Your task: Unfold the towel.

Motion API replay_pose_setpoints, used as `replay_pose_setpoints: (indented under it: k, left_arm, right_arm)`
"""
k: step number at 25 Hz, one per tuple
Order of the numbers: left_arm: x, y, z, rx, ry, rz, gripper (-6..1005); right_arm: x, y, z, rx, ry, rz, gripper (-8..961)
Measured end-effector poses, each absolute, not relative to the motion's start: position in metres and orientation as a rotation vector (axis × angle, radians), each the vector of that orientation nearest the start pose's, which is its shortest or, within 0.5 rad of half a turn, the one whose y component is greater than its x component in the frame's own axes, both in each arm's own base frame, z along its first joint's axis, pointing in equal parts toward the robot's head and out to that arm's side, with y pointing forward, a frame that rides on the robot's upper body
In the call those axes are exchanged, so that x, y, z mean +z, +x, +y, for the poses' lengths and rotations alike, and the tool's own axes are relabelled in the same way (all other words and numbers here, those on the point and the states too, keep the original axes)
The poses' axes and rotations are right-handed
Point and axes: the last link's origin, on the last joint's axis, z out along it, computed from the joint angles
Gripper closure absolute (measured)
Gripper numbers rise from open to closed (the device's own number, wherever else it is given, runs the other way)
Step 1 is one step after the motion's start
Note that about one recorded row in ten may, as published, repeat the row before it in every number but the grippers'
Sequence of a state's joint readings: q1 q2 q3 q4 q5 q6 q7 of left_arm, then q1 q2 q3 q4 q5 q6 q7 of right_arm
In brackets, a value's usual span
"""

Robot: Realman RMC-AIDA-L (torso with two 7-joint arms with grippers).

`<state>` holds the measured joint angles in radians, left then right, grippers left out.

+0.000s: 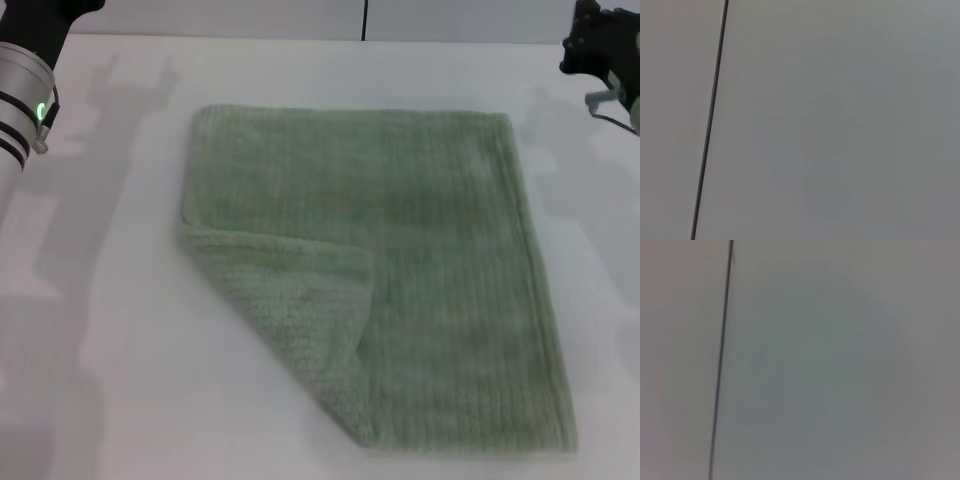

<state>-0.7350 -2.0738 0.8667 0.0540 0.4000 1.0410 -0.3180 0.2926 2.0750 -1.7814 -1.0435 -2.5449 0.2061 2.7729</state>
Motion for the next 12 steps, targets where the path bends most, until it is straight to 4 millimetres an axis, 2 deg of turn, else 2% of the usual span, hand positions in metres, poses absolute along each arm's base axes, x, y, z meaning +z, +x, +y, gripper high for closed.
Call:
replay_pose_setpoints:
  k: [2,4,12]
  left_arm:
    - [0.026,-0.274,0.425,-0.821,-1.516,-0.554,200]
    - [0.027,-0.273,0.426,-0.821,-1.518,-0.544,200]
    - [0.03,-0.266,0.433,-0.832,-1.519,-0.527,201]
  right_arm:
    - [0.0,0.22,0.398,0.43,-1.817,0.617,954]
    - [0.001,0.218,0.398,0.418,-1.838,0.636,954]
    - [0.024,0.193,0.401,0.311,-1.986,0.791,954]
